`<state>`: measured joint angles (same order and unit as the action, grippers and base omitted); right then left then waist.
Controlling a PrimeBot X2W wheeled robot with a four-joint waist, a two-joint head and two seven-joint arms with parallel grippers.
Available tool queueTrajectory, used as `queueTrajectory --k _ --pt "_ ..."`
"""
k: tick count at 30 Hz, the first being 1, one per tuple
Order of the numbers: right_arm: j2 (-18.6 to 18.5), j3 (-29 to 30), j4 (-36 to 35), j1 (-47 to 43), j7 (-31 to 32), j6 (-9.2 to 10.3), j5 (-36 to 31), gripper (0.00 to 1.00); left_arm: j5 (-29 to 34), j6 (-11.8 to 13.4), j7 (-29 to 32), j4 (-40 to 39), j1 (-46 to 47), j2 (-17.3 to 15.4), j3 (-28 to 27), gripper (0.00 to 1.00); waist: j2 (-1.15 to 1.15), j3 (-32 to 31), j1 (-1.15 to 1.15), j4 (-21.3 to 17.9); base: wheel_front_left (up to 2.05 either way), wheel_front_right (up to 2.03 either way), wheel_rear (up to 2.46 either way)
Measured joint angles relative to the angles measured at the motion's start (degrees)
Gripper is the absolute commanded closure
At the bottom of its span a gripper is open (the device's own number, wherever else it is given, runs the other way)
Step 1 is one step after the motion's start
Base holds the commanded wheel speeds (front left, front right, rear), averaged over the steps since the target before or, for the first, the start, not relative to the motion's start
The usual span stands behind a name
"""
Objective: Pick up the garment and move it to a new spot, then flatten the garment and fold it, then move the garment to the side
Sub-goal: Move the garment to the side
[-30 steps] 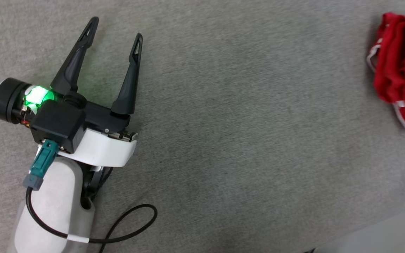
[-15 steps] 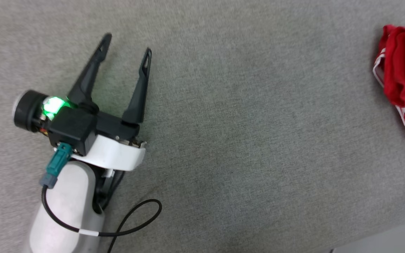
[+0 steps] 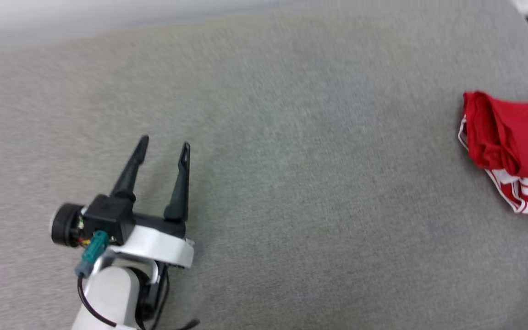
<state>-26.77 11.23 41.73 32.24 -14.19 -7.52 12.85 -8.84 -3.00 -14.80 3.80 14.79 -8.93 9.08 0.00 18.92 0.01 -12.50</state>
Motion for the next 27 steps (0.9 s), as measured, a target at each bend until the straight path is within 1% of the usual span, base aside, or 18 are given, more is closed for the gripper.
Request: queueTrajectory --k 2,6,12,15,17,22,27 --pt "1.1 0.0 -2.6 -3.4 -0.2 0.01 1.0 0.0 -0.5 0.1 0.0 0.8 -1.2 0.5 -0.1 0.0 0.0 -2.1 0.0 0.9 0.0 0.0 0.0" --pt "4.9 -0.5 -8.6 -10.1 -0.4 0.01 1.0 0.0 -1.4 0.7 -0.1 1.9 -3.6 0.8 -1.4 0.0 0.0 -5.9 0.0 3.1 0.0 0.0 0.0" --pt "11.8 -1.1 -19.9 -20.0 1.3 0.01 -0.6 0.0 -2.0 1.1 -0.1 3.6 -6.5 1.3 -2.4 0.0 0.0 -10.5 0.0 6.3 0.0 0.0 0.0" --pt "16.0 -2.2 -26.3 -24.5 3.5 0.01 -1.9 0.0 -2.0 1.4 -0.1 4.3 -7.8 1.4 -3.0 0.0 0.0 -12.5 0.0 7.9 0.0 0.0 0.0" --pt "18.1 -3.4 -30.5 -27.0 5.2 0.01 -2.4 0.0 -2.0 1.6 -0.2 4.9 -8.7 1.4 -3.6 0.0 0.0 -13.8 0.0 8.8 0.0 0.0 0.0" --pt "20.3 -7.3 -37.7 -31.2 8.2 0.01 -2.7 0.0 -1.9 2.0 -0.2 6.5 -10.8 0.8 -4.9 0.0 0.0 -16.8 0.0 10.7 0.0 0.0 0.0" --pt "21.5 -7.6 -43.0 -34.5 10.5 0.01 -2.7 0.0 -1.5 1.6 -0.3 7.3 -12.5 0.6 -5.8 0.0 0.0 -19.2 0.0 11.7 0.0 0.0 0.0"
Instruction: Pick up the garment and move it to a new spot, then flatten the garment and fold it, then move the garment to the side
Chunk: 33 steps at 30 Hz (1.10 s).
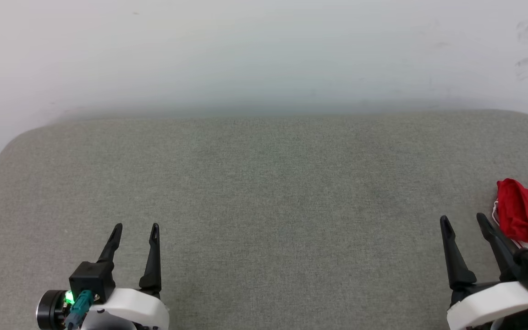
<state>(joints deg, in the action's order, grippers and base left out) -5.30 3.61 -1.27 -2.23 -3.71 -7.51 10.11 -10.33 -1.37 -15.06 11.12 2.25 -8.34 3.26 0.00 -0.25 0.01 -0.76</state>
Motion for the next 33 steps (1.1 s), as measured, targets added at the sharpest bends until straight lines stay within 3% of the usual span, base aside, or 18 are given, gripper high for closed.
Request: queueTrajectory --k 11,33 --pt "1.5 1.3 -7.6 -6.2 3.4 0.0 -1.1 0.0 1.0 -1.1 0.0 1.5 -2.6 0.6 -0.6 0.0 0.0 -2.1 -0.01 -0.7 0.0 0.0 0.0" --pt "2.0 1.0 -10.1 -6.6 5.8 0.0 -3.1 0.0 2.5 -2.0 0.0 2.9 -2.7 1.6 -2.1 0.0 0.0 -1.4 -0.01 -0.9 0.0 0.0 0.0"
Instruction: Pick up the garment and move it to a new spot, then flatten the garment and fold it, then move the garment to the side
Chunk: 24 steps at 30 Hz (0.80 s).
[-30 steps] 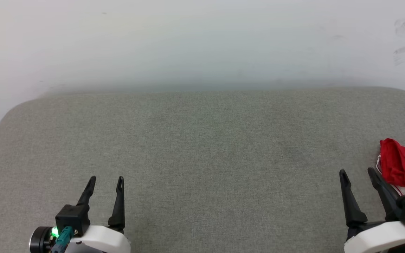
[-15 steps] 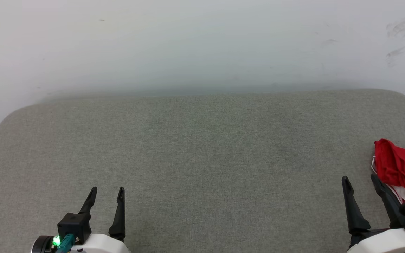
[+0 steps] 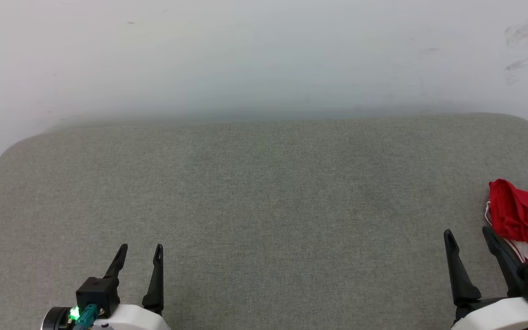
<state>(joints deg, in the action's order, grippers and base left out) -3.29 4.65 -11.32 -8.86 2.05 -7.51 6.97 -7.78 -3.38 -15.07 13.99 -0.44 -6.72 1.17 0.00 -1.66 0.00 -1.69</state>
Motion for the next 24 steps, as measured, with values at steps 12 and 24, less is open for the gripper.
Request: queueTrajectory --k 12,24 --pt "0.1 -0.3 3.5 -0.5 0.0 0.0 4.5 1.0 -4.2 -0.2 2.1 3.0 -1.3 0.7 -0.6 1.0 0.0 0.3 0.0 0.1 0.0 0.0 0.0" --pt "-0.1 -0.5 7.1 1.6 0.3 0.0 18.1 1.0 -17.2 -0.7 4.9 2.5 -0.7 1.3 -1.5 1.0 0.0 0.4 0.0 0.2 0.0 0.0 0.0"
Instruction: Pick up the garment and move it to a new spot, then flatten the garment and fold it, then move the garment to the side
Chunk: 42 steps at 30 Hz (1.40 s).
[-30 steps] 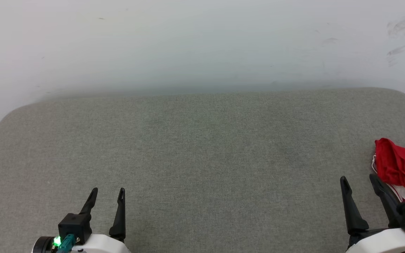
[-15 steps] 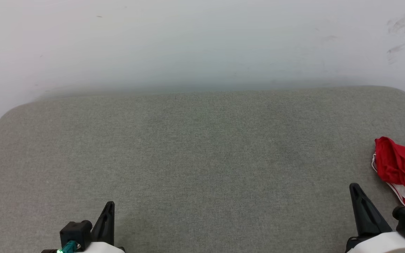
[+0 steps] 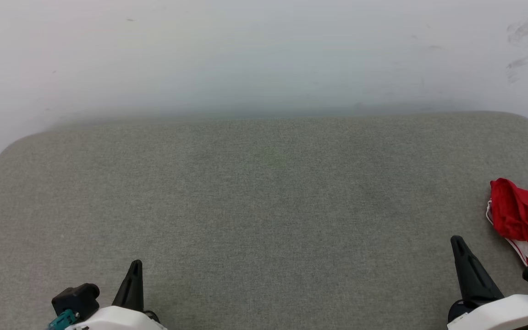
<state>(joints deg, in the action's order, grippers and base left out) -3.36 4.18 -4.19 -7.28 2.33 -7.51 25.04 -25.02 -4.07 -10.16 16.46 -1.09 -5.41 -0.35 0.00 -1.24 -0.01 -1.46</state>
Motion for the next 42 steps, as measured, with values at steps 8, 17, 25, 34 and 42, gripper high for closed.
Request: queueTrajectory --k 8,17,25,34,42 --pt "-0.1 -0.1 2.1 1.4 0.3 0.0 8.0 1.0 -7.7 -0.5 1.8 -0.3 0.7 0.3 -0.5 1.0 0.0 0.1 0.0 0.1 0.0 0.0 0.0" --pt "-0.3 -0.1 4.2 2.7 0.4 0.01 16.0 1.0 -15.6 -0.8 3.8 -0.6 1.5 0.5 -1.4 1.0 0.0 0.2 0.0 0.2 0.0 0.0 0.0" --pt "-0.4 -0.1 6.0 4.1 0.7 0.01 22.6 1.0 -21.9 -1.1 5.4 -0.8 2.2 0.7 -1.9 1.0 0.0 0.3 0.0 0.3 0.0 0.0 0.0" --pt "-0.4 -0.1 7.7 5.3 1.0 0.01 29.3 1.0 -28.4 -1.5 7.0 -1.1 2.8 0.9 -2.5 1.0 0.0 0.4 0.0 0.5 0.0 0.0 0.0" --pt "-0.4 0.0 9.2 6.3 1.2 0.01 34.6 1.0 -33.9 -1.6 8.4 -1.3 3.4 1.2 -3.1 1.0 0.0 0.5 0.0 0.6 0.0 0.0 0.0"
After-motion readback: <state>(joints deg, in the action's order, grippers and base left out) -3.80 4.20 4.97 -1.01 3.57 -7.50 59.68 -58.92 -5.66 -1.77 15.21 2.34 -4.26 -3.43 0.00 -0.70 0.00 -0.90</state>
